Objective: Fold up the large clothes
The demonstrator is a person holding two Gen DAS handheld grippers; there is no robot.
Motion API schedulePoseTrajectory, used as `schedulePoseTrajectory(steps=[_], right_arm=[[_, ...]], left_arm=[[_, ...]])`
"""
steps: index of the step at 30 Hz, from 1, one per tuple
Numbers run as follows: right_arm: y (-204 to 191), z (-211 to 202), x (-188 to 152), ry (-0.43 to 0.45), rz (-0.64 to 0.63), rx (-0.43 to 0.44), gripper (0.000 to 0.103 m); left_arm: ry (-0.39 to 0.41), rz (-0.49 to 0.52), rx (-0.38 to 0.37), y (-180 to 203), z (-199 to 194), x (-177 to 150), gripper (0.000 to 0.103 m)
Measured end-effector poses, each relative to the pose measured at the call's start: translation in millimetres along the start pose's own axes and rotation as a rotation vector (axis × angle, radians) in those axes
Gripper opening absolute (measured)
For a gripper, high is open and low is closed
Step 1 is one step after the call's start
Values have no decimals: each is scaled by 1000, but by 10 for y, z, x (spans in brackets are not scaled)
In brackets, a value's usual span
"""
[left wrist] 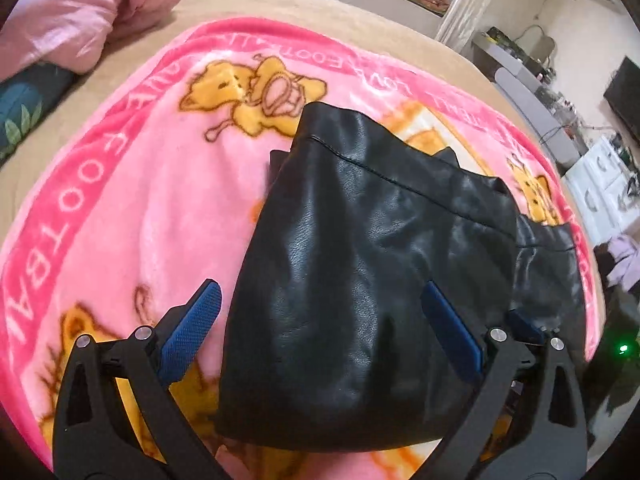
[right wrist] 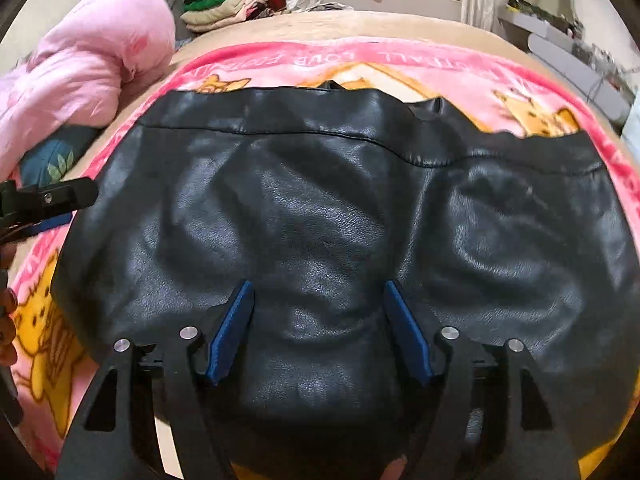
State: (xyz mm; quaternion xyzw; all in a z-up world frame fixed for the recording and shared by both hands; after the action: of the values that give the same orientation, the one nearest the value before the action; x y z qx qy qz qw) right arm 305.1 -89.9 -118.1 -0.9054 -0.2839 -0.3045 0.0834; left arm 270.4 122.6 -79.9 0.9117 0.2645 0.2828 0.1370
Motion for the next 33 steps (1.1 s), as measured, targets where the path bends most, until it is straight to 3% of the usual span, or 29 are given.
schedulePoseTrajectory(steps=[4,6,9,10,11,17,20,24,30,33], right_arm=[[23,-74,76,2,35,21,67],[121,-218,213,80,100,78,63],[339,-321,463,128,105,3,56],[418,-298,552,130,108,-6,48],[462,-263,597,122,115,-4,42],[646,211,822,34,107,-41,39],[611,441,780,-33,82,-65,39],[642,579,753,-44,86,-63,39],[485,64,745,75,68,6,39],[235,-248,563,113,-14,19,39]], left_arm=[[8,4,0,0,-3,55,94],[8,15,15,-5,26,84,94],[-5,18,31,-39,103,128,94],[-7,17,32,-52,120,144,94],[-6,12,31,-62,133,171,94],[35,5,14,-70,85,348,94],[34,-6,20,-127,135,435,94],[8,-61,16,-266,266,511,94],[-37,-93,15,-364,392,531,94],[-48,-77,5,-322,420,520,94]])
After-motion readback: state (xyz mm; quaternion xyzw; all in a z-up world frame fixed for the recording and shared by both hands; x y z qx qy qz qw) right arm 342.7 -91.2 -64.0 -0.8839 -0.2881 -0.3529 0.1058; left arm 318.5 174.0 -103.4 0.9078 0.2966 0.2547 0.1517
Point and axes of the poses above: each gripper's, at about its wrist camera, not at the fingertips, and z roughly the way its jaws point, y to its right, x to its top, the point moved 8 cm from there along z, roughly the way its jaws point, and after that the axes turned 13 degrees about -z, right-handed, at the moved point
